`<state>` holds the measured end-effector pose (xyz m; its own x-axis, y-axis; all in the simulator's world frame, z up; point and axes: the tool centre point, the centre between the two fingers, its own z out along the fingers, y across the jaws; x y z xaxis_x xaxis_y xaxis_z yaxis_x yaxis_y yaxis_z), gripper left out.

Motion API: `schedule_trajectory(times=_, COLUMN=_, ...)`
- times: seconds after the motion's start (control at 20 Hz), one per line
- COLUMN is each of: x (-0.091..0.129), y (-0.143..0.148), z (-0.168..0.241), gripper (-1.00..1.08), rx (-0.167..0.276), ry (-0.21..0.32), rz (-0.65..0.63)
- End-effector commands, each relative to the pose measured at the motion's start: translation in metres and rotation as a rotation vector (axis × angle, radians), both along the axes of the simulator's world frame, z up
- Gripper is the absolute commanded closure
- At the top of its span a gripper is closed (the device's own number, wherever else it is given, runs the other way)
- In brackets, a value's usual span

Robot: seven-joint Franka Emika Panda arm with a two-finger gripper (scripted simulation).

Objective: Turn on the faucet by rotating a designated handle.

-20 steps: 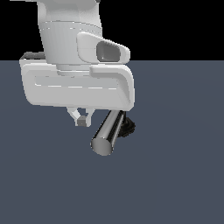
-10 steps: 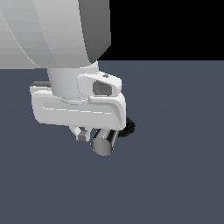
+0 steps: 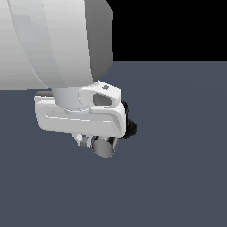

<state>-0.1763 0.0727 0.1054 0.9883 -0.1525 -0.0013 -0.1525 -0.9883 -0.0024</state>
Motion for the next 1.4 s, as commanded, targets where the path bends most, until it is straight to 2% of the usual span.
schedule_trajectory(times=0.0, x=0.001, y=0.0, z=-0.001, gripper=1.08, rx=0.0, ry=-0.001, rz=0.0)
schedule_trajectory(times=0.15, x=0.0, y=0.0, z=-0.001, gripper=1.08, rx=0.0, ry=-0.001, rz=0.0)
schedule_trajectory(times=1.35, x=-0.008, y=-0.11, z=-0.001, gripper=1.08, rx=-0.001, ry=-0.001, rz=-0.001)
